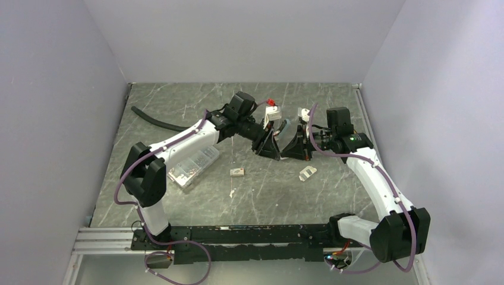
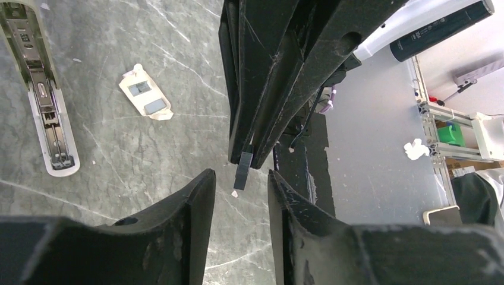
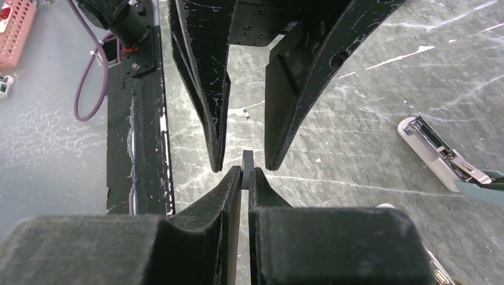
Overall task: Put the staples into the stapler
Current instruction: Pick up the staple from the center of the board.
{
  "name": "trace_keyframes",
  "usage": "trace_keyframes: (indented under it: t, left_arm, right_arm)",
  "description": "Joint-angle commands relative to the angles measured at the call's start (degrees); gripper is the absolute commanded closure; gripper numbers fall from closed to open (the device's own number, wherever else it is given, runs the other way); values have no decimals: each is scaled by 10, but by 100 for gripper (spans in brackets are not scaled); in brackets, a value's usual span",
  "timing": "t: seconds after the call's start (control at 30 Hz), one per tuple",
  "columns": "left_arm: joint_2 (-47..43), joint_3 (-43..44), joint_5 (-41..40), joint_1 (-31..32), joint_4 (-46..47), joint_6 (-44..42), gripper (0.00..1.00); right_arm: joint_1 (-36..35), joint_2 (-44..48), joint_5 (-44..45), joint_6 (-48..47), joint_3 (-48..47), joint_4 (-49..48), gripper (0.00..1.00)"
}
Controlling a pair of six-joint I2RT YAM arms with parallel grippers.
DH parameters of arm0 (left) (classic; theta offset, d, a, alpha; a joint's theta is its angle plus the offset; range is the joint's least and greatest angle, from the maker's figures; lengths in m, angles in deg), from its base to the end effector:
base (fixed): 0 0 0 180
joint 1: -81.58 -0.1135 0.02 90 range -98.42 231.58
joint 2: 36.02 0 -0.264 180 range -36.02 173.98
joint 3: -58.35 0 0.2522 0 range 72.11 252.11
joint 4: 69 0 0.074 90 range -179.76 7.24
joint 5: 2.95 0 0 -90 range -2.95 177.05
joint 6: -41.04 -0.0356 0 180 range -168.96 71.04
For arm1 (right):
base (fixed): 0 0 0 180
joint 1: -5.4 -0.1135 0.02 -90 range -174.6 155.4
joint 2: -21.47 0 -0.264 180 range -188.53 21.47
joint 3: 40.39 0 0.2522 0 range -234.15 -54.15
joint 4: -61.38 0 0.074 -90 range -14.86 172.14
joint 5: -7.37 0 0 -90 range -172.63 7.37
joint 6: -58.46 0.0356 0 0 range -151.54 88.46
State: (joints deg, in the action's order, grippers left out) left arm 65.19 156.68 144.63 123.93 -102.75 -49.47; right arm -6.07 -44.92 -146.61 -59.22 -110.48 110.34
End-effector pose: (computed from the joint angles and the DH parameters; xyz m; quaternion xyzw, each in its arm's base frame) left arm 0.2738 -0.2903 0.3043 0.4874 0.6499 -0.5425 0.2140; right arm 0.2181 0.0769 0.3080 -0.4527 0.6714 0.4395 0.3886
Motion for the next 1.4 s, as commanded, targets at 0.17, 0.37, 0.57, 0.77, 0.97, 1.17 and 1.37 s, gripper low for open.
trace_keyframes:
  t: [0.17, 0.37, 0.57, 0.77, 0.97, 1.17, 1.37]
  left_arm:
    - [-47, 15, -33, -6, -43, -97, 40]
    - [-71, 3, -78, -50, -39, -100, 36]
    - [-82, -12, -126, -82, -23, -98, 36]
    - [-85, -28, -151, -99, 1, -84, 36]
    - [-72, -16, -156, -104, -10, -79, 36]
    - [-64, -14, -156, -106, -12, -61, 36]
    - [-61, -13, -146, -106, -9, -49, 36]
  right_arm:
    - [7, 13, 28, 36, -3, -21, 99]
    - [16, 9, 106, 154, 37, -79, 99]
    - [16, -49, 196, 251, 44, -126, 99]
    - [14, -122, 268, 318, 4, -137, 100]
    - [6, -178, 307, 332, -24, -120, 100]
    - [4, -215, 333, 338, -38, -113, 100]
    - [-1, -237, 352, 334, -53, -96, 100]
